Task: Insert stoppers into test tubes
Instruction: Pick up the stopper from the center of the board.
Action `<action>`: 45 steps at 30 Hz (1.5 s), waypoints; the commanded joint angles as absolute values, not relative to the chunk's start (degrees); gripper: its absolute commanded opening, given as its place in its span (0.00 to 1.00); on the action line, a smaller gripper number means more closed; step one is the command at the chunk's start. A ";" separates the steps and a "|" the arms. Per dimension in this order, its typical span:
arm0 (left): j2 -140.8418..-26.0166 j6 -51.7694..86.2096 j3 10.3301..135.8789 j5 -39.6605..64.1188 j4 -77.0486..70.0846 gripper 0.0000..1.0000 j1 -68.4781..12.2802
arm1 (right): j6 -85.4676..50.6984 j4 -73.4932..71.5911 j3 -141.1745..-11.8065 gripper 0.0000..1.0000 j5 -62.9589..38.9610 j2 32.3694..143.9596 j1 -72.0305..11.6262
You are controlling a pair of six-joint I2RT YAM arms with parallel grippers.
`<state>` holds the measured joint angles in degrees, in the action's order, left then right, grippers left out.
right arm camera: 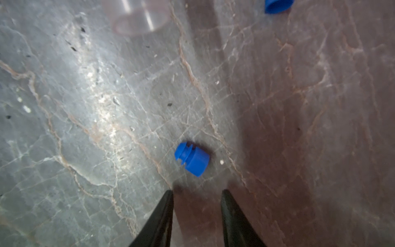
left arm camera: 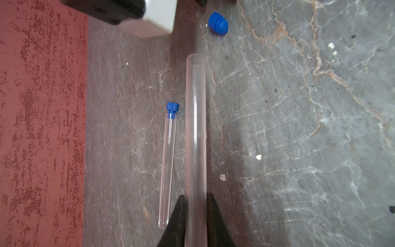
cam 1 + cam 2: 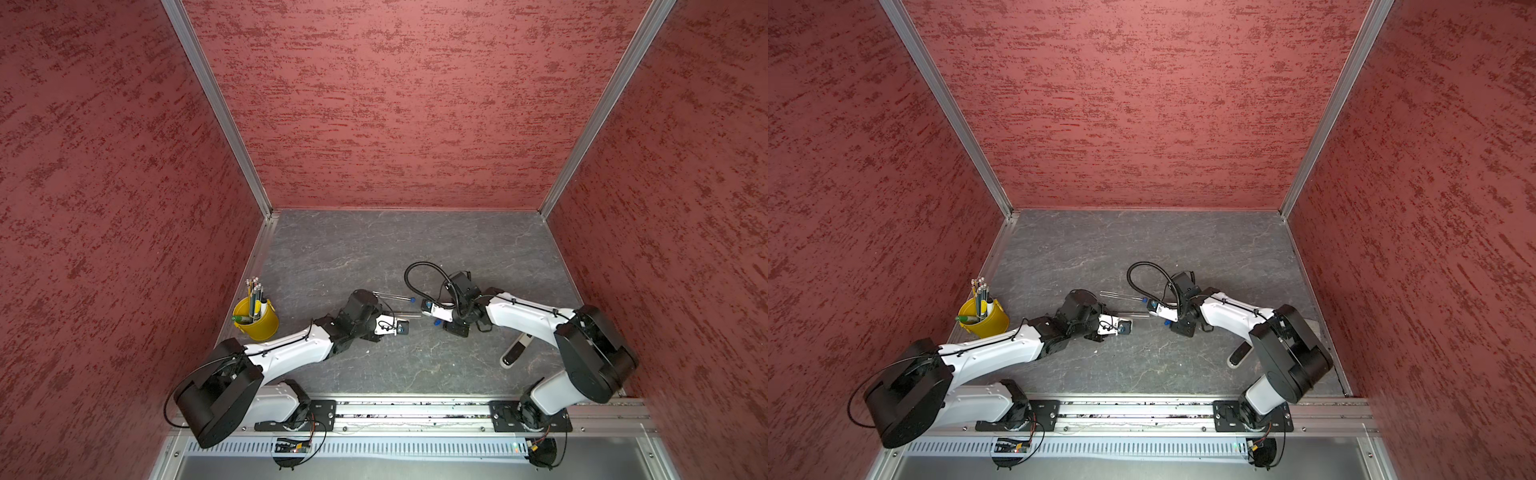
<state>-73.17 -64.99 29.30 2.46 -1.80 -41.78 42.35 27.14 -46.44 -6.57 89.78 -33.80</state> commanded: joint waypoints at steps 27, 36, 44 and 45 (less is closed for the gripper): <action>-72.60 -64.78 28.42 1.14 -2.81 0.17 -41.13 | 44.48 25.29 -52.53 0.42 -12.68 96.96 -33.40; -72.58 -64.78 28.46 1.05 -2.81 0.17 -41.03 | 44.38 25.47 -54.13 0.43 -12.30 98.99 -33.23; -72.60 -64.91 28.46 1.14 -2.90 0.17 -40.96 | 44.62 25.22 -55.20 0.43 -12.62 100.36 -33.13; -72.60 -64.76 28.44 1.09 -2.98 0.17 -40.94 | 44.56 25.35 -55.64 0.43 -12.40 100.83 -33.13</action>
<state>-73.14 -64.99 28.93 1.13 -1.80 -41.15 43.77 25.10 -54.35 -12.27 98.41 -33.52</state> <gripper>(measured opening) 0.170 0.431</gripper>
